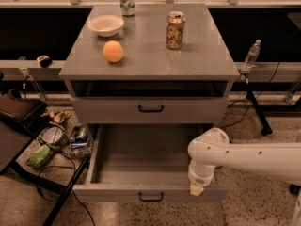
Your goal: Open middle drawer
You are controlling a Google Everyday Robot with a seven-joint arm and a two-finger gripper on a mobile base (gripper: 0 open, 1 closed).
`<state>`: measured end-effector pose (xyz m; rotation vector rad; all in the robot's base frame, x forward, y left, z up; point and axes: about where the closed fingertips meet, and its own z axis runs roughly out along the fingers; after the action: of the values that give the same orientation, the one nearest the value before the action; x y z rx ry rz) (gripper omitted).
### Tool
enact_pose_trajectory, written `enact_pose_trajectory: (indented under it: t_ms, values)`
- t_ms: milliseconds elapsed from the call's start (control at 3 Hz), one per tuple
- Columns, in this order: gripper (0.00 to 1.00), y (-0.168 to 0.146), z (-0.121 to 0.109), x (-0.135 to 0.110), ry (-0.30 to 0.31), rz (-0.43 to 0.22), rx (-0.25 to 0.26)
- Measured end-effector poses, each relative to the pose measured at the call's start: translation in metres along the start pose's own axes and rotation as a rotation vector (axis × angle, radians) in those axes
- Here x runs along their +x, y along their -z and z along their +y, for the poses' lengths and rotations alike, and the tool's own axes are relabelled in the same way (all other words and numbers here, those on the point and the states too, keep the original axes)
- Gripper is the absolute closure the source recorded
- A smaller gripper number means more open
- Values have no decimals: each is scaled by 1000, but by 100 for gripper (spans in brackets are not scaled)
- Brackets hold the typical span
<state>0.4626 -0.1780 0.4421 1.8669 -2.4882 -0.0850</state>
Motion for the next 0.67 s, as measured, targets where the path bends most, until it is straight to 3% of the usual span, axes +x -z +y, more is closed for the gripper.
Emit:
enact_pose_trajectory:
  t_ms: [667]
  values:
    - [57, 0, 0, 0, 0, 0, 0]
